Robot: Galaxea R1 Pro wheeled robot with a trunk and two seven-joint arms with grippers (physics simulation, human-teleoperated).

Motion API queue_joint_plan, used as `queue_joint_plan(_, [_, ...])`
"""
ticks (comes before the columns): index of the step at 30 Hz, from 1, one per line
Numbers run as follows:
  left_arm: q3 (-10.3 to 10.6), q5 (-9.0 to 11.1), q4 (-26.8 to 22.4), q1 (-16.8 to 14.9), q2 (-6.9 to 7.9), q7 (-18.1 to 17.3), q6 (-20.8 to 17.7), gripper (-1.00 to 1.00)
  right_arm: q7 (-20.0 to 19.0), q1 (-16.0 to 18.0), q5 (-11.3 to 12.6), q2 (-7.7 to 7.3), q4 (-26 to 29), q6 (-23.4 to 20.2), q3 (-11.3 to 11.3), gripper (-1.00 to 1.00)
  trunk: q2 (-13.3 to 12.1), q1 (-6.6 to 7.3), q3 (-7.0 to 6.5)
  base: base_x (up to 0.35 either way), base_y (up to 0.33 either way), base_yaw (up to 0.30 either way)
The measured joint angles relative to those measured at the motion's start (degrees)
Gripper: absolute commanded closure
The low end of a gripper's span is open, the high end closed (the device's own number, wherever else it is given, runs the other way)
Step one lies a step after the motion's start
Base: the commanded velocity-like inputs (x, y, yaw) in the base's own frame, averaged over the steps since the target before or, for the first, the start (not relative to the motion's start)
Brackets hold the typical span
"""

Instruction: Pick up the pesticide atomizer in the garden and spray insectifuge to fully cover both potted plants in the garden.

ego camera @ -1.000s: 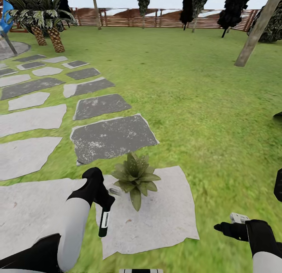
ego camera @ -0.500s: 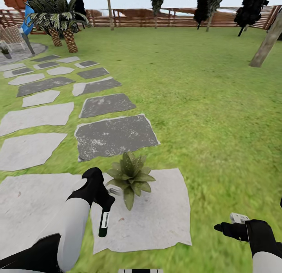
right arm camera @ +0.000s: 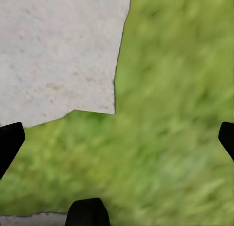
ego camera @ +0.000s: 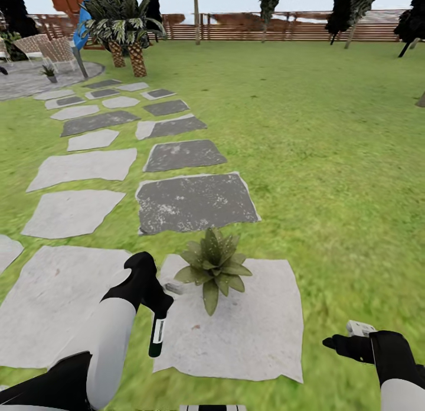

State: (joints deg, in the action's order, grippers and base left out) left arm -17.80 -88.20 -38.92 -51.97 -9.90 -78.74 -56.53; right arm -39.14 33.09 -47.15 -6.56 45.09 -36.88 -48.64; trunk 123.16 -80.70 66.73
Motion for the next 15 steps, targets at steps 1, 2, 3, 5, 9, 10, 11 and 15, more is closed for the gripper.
queue_joint_plan(1, [0.0,0.0,0.0,0.0,0.00,0.0,0.0,1.00,0.0,0.0,0.0,0.00,0.0,0.0,0.0,-1.00,0.0,0.00,0.00,0.000,0.000,0.250])
queue_joint_plan(2, [0.0,-0.1,0.0,0.0,0.00,0.0,0.0,1.00,0.0,0.0,0.0,0.01,0.0,0.0,0.0,-1.00,0.0,0.00,0.00,0.000,0.000,0.217])
queue_joint_plan(3, [0.0,-0.1,0.0,0.0,0.00,0.0,0.0,1.00,0.0,0.0,0.0,0.02,0.0,0.0,0.0,-1.00,0.0,0.00,0.00,0.000,0.000,0.149])
queue_joint_plan(5, [0.0,-0.2,0.0,0.0,-0.01,0.1,0.1,1.00,0.0,0.0,0.0,0.00,0.0,0.0,0.0,-1.00,0.0,0.00,0.00,0.000,0.000,0.062])
queue_joint_plan(9, [0.1,-0.2,0.0,0.0,-0.01,0.1,0.1,1.00,0.0,0.0,0.0,-0.03,0.0,0.0,0.0,-1.00,0.0,0.00,0.00,0.026,-0.157,0.013])
queue_joint_plan(10, [0.1,-0.2,0.0,0.0,0.00,0.1,0.1,1.00,0.0,0.0,0.0,-0.03,0.1,-0.1,0.0,-1.00,0.0,0.01,0.00,0.083,-0.293,0.003])
queue_joint_plan(11, [0.1,-0.2,0.0,0.0,0.00,0.1,0.1,1.00,0.0,0.0,0.0,-0.03,0.1,0.0,0.0,-1.00,0.0,0.01,0.00,0.094,-0.314,0.001])
queue_joint_plan(15, [0.1,-0.3,0.0,0.0,0.00,0.1,0.1,1.00,-0.1,0.0,0.0,-0.05,0.1,0.0,0.0,-1.00,0.0,0.01,0.02,0.066,-0.325,-0.038])
